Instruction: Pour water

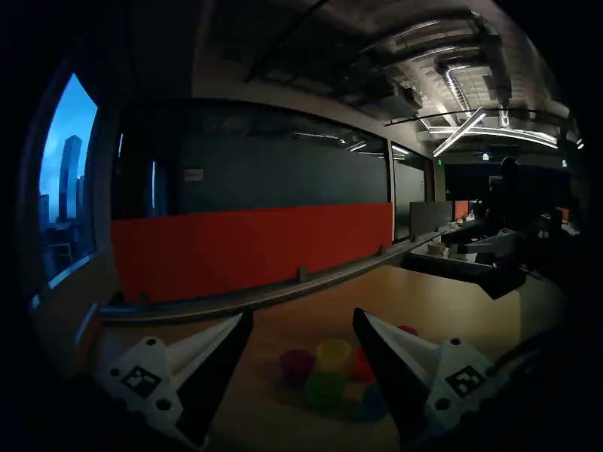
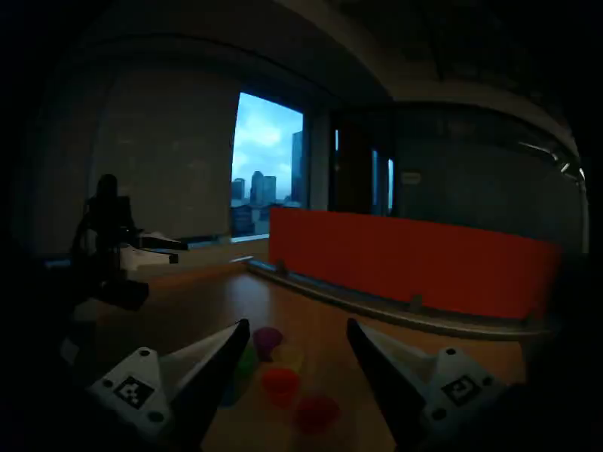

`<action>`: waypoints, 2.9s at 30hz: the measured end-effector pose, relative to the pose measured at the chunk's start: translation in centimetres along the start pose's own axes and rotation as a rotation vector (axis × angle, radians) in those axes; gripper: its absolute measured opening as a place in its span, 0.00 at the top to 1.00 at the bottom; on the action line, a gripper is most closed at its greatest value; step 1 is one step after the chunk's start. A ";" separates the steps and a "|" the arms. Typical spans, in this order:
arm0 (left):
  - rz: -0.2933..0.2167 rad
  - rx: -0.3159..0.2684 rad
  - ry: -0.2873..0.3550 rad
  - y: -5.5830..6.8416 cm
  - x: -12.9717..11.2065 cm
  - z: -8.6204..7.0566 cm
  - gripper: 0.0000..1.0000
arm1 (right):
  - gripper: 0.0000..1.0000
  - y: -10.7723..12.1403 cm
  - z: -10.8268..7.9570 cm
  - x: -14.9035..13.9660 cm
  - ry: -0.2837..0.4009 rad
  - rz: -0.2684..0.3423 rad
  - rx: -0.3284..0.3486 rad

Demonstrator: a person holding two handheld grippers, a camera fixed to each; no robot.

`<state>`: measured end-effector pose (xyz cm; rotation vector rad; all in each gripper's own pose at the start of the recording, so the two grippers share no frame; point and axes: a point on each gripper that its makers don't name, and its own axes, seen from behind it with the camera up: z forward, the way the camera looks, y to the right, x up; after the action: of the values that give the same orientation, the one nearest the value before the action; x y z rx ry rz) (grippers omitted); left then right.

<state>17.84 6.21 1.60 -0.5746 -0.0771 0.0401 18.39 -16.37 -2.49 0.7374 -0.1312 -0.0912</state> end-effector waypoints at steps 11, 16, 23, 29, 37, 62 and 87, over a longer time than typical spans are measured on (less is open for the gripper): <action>-0.016 -0.028 -0.031 -0.3 -1.3 0.3 0.02 | 0.01 -2.3 0.7 -0.8 -0.058 -0.046 0.109; -0.014 -0.021 -0.030 -0.6 -1.5 0.1 0.02 | 0.01 -3.0 0.9 -1.7 -0.095 -0.066 0.141; 0.012 -0.059 -0.057 0.2 -2.2 0.0 0.02 | 0.01 -4.0 1.2 -2.4 -0.133 -0.078 0.189; 0.005 -0.098 -0.075 0.9 -2.8 0.1 0.02 | 0.01 -4.6 1.5 -3.3 -0.164 -0.095 0.223; 0.021 -0.115 -0.119 0.9 -3.8 0.2 0.02 | 0.01 -5.0 1.7 -4.1 -0.193 -0.113 0.246; 0.062 -0.126 -0.214 0.6 -7.3 0.2 0.02 | 0.01 -7.8 4.8 -9.9 -0.301 -0.146 0.355; 0.057 -0.111 -0.235 -0.1 -9.3 0.1 0.02 | 0.01 -11.0 9.1 -19.9 -0.409 -0.177 0.425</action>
<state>8.54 5.60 1.16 -0.6813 -0.2932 0.1597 -3.08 -27.92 -4.97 1.1488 -0.4861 -0.3918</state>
